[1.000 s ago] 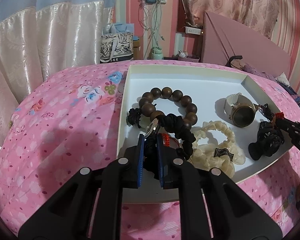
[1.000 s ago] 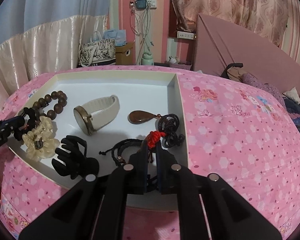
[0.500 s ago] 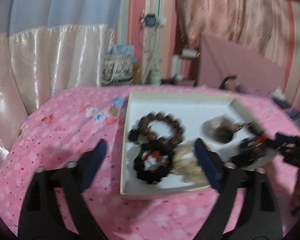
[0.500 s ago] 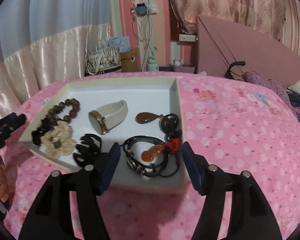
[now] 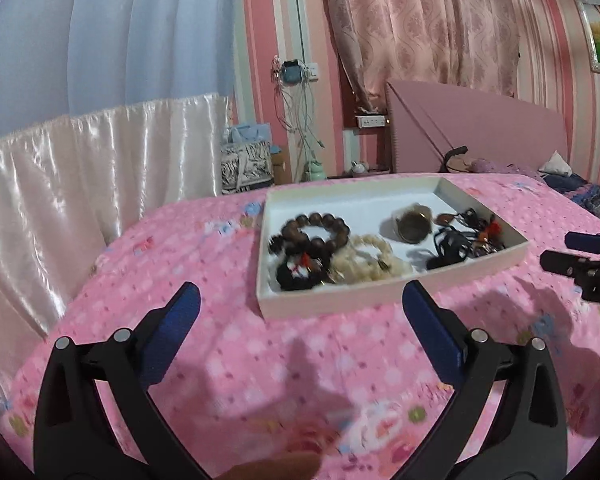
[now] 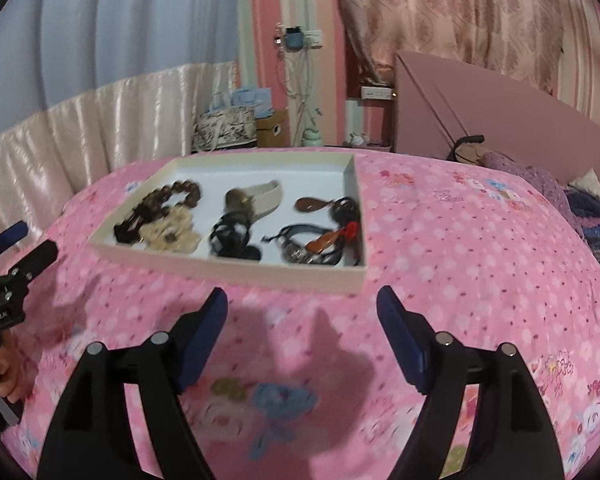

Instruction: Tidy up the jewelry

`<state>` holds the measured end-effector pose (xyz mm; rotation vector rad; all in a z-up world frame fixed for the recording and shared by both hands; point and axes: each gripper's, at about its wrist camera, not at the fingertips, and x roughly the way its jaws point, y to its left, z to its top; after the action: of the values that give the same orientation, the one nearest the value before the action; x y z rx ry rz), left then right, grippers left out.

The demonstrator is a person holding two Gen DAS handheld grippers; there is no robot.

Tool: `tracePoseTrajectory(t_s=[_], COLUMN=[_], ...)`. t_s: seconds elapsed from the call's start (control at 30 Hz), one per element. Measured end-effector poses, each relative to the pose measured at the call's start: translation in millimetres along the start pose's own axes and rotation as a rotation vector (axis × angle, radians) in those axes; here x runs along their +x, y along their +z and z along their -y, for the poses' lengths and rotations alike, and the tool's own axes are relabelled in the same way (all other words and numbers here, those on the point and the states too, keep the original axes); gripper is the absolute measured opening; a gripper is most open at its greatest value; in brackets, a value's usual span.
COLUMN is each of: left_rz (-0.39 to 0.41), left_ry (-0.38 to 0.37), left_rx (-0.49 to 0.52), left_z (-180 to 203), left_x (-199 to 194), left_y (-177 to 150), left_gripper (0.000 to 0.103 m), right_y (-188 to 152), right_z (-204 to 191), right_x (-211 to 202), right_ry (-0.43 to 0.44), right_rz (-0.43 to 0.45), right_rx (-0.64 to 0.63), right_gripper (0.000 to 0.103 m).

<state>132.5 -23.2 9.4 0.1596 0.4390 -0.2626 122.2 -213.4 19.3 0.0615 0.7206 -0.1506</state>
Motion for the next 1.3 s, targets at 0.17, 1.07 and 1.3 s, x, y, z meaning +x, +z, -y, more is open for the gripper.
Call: tracePoseTrajectory(t_s=[0.17,1.07,1.3], left_rz=[-0.013,0.036,0.022], left_ry=[0.002,0.086,0.108], left_rx=[-0.045,-0.007,0.003], left_z=[-4,6,9], left_x=[0,-11,-9], left_y=[-16,-17,-16], left_gripper=[0.100,0.100,0.100], right_y=[-19,-19,-21], right_z=[-6,4,5], right_x=[-4,-13,-16], right_ry=[-0.024,-0.073,-0.061], right_rz=[0.031,0.091,0.108], right_rx=[-0.030,0.040,0.047], right_gripper=[0.079,0.092,0.093])
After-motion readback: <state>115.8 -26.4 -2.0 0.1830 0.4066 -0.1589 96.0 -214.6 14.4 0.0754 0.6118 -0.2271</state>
